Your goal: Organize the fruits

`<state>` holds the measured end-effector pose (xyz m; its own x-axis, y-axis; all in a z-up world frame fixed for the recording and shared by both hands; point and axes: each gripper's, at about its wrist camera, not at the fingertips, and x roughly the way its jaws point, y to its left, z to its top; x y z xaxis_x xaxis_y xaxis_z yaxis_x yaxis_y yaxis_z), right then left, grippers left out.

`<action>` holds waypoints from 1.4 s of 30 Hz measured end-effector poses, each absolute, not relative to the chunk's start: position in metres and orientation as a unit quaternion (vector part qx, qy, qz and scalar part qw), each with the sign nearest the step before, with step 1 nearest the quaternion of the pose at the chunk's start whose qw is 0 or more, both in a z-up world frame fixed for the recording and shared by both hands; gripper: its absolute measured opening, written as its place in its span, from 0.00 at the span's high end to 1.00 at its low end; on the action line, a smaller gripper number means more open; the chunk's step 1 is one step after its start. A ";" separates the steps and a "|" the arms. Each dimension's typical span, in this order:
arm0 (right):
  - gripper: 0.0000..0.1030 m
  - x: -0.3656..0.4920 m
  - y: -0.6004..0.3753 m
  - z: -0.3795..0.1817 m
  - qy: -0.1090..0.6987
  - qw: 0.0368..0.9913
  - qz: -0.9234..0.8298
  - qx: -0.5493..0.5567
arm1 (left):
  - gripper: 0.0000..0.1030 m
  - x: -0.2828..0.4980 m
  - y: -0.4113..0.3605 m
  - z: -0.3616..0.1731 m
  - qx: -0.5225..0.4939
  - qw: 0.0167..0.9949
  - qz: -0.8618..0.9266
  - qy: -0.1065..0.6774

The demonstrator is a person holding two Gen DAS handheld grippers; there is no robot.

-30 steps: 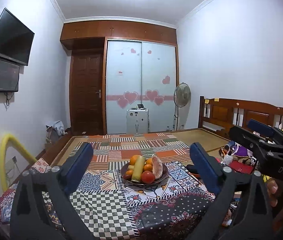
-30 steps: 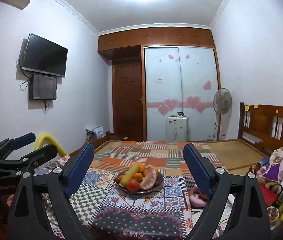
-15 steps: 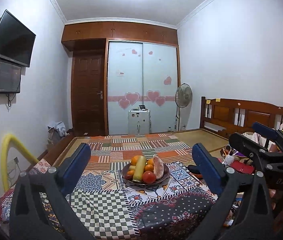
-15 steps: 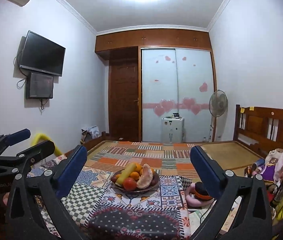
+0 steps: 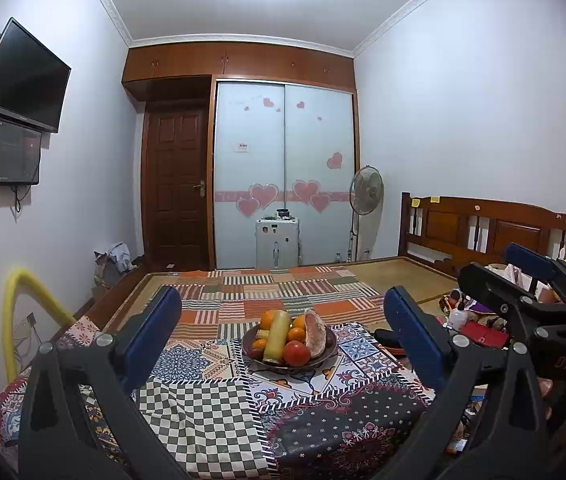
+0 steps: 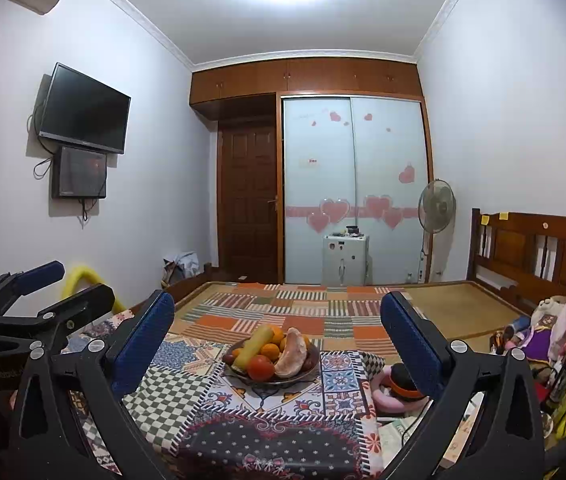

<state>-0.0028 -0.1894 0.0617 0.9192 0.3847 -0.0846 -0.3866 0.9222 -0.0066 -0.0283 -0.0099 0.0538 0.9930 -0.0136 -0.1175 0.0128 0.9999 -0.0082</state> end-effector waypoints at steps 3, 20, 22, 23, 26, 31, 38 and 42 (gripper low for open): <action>0.00 -0.003 -0.190 0.062 0.041 0.979 0.197 -0.011 | 0.00 -0.028 -0.010 0.054 -0.004 0.998 -0.007 0.059; 0.00 -0.004 -0.187 0.066 0.041 0.980 0.196 -0.014 | 0.00 -0.028 -0.009 0.055 -0.006 0.998 -0.010 0.058; 0.00 -0.003 -0.188 0.066 0.042 0.980 0.196 -0.012 | 0.00 -0.028 -0.009 0.054 -0.007 0.998 -0.011 0.058; 0.00 -0.004 -0.188 0.066 0.042 0.980 0.196 -0.012 | 0.00 -0.028 -0.009 0.054 -0.006 0.998 -0.011 0.058; 0.00 -0.004 -0.188 0.067 0.042 0.980 0.196 -0.013 | 0.00 -0.027 -0.010 0.054 -0.005 0.998 -0.012 0.058; 0.00 -0.004 -0.188 0.067 0.042 0.980 0.196 -0.012 | 0.00 -0.027 -0.010 0.052 -0.005 0.998 -0.015 0.060; 0.00 -0.004 -0.187 0.067 0.040 0.980 0.196 -0.010 | 0.00 -0.026 -0.011 0.053 -0.004 0.998 -0.019 0.062; 0.00 -0.005 -0.187 0.067 0.040 0.980 0.195 -0.011 | 0.00 -0.026 -0.012 0.053 -0.004 0.998 -0.019 0.062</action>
